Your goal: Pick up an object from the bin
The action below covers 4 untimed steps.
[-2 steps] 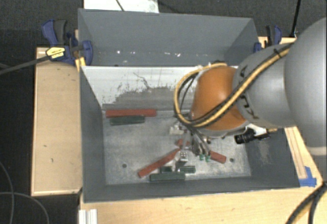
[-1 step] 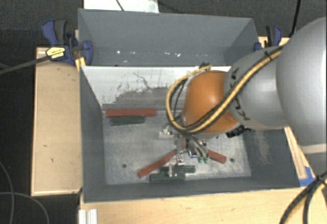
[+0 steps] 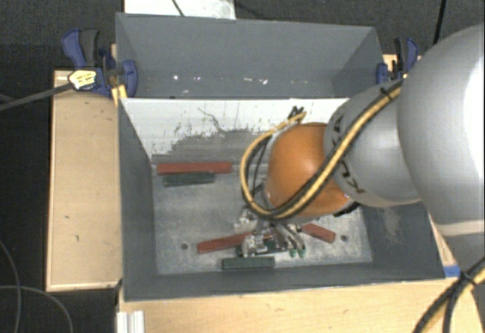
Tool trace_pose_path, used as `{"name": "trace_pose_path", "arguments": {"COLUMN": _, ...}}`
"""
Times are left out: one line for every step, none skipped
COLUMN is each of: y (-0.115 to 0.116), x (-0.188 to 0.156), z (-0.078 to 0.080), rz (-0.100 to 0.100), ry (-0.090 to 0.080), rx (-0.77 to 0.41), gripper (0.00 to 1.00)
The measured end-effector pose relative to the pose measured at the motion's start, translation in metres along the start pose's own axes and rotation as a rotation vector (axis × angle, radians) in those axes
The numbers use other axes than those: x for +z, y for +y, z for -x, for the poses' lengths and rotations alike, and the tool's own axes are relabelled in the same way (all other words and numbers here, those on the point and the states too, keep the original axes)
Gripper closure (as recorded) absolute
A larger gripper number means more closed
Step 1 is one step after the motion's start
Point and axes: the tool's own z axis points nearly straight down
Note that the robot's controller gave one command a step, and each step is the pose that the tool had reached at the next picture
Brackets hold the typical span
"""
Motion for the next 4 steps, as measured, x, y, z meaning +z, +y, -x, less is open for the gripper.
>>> {"name": "trace_pose_path", "arguments": {"y": 0.000, "x": 0.000, "z": 0.000, "rz": 0.000, "ry": 0.000, "rx": 0.000, "gripper": 1.00}}
{"name": "trace_pose_path", "arguments": {"y": 0.000, "x": -0.001, "z": 0.001, "rz": 0.000, "ry": -0.001, "rx": 0.001, "gripper": 1.00}}
{"name": "trace_pose_path", "arguments": {"y": 0.000, "x": -0.006, "z": 0.002, "rz": 0.001, "ry": -0.005, "rx": 0.002, "gripper": 1.00}}
{"name": "trace_pose_path", "arguments": {"y": 0.000, "x": -0.016, "z": 0.001, "rz": 0.001, "ry": 0.006, "rx": 0.002, "gripper": 1.00}}
